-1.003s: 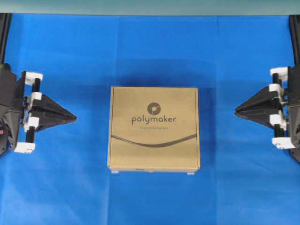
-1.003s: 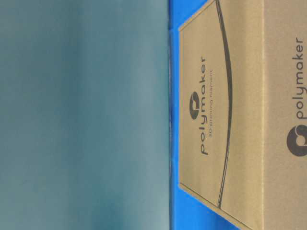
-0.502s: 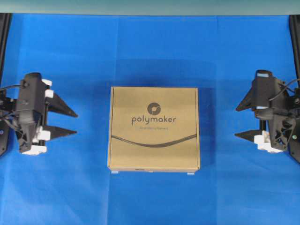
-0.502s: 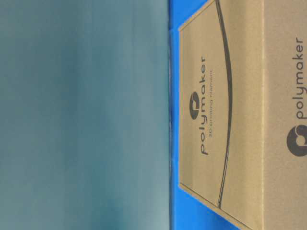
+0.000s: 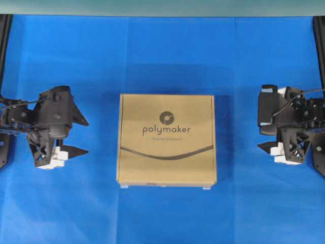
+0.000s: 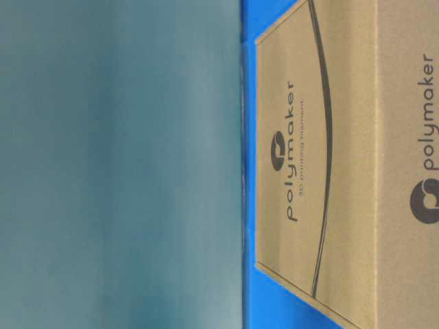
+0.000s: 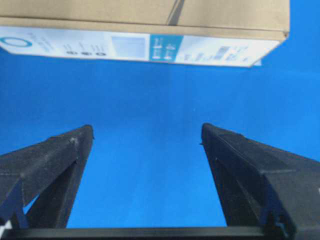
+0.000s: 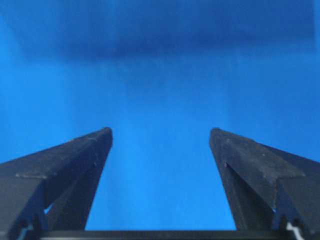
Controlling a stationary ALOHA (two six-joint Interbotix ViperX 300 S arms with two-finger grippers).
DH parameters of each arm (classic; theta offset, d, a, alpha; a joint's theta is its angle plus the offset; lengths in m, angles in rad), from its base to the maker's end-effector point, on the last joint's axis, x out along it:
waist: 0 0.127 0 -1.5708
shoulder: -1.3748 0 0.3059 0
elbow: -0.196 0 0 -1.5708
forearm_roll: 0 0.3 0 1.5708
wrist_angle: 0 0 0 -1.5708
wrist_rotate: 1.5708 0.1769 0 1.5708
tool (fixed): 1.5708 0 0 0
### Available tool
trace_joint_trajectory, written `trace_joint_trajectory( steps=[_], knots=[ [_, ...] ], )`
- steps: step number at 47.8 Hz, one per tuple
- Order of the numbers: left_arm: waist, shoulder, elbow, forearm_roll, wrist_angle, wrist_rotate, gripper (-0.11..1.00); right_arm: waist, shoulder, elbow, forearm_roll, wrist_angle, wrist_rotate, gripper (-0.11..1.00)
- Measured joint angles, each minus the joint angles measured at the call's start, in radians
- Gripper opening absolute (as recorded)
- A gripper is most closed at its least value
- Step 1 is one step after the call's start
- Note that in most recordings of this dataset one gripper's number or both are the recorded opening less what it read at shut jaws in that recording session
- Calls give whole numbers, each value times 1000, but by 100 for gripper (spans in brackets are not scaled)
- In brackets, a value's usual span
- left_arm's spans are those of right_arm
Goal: Lift up the cardboard box by clamping it between your arms.
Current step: 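Raise both grippers and swing them inward toward the box sides, then press both grippers inward against opposite sides of the polymaker box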
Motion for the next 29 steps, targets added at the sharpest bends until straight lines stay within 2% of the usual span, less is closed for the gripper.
trace_joint_trajectory(
  steps=[15,29],
  knots=[
    [5,140,-51,0,2,12,84,-8,121,12,0,-129,0,99],
    [11,245,-106,0,2,15,84,-9,284,-32,0,-232,0,99]
  ],
)
